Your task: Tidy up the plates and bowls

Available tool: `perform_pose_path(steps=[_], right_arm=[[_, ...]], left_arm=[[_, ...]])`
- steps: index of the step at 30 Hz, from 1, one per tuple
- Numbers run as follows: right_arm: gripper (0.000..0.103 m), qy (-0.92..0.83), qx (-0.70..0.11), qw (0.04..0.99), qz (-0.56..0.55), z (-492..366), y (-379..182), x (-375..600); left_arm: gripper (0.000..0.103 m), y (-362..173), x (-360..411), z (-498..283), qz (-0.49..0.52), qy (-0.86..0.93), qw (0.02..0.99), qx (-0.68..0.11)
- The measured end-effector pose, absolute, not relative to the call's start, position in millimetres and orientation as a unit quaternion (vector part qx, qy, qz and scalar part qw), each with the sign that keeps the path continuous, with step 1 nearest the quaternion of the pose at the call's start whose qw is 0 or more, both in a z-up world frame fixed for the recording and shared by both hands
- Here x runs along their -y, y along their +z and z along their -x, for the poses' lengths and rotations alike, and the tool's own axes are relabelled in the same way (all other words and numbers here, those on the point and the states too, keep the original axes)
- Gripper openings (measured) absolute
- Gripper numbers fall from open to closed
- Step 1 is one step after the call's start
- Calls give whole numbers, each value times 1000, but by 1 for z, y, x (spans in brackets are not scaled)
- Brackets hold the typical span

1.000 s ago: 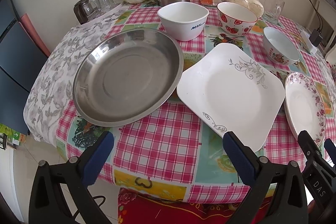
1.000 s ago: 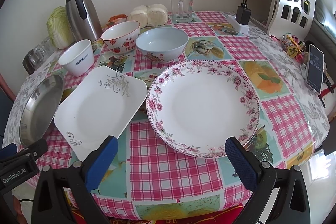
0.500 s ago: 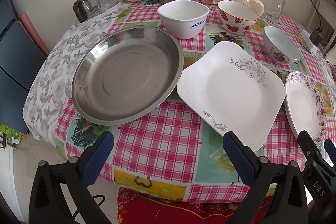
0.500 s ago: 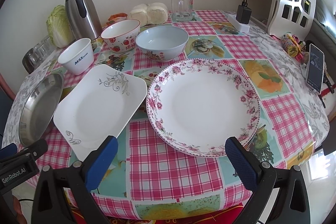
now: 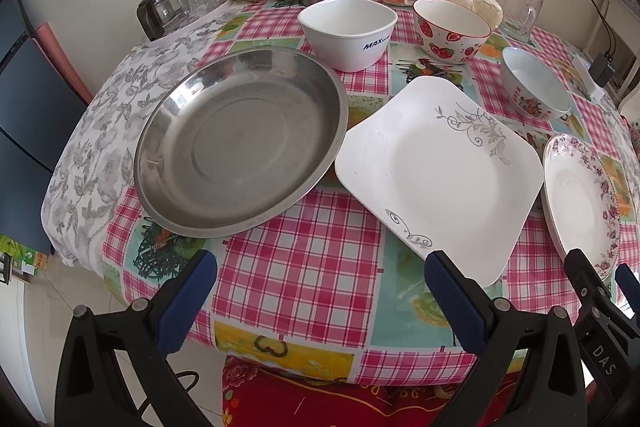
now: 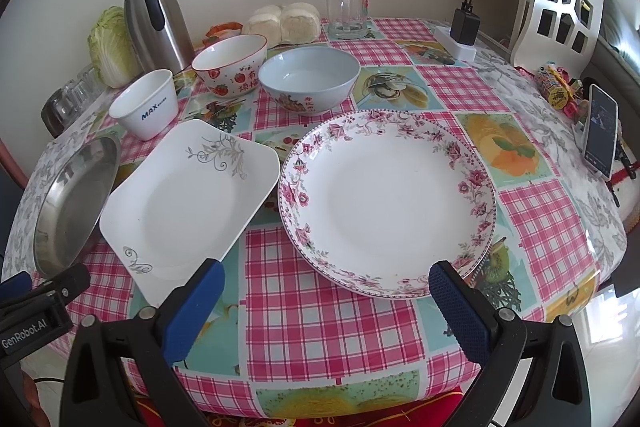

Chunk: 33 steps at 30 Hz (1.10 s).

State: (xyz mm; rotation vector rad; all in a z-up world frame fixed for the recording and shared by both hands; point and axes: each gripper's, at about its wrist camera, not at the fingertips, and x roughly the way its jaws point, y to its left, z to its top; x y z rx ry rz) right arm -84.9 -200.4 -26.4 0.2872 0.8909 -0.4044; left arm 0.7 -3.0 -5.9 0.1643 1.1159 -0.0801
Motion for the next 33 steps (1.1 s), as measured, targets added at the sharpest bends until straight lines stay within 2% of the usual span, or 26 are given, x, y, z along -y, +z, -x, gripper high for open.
perform_pose_path(steps=[23, 33], right_arm=[[103, -189, -443, 868, -119, 78, -29, 187], [103, -146, -436, 883, -92, 59, -29, 151]], left_arm=[[103, -5, -16, -8, -51, -41, 841, -538], [103, -7, -78, -20, 50, 16, 842, -537]])
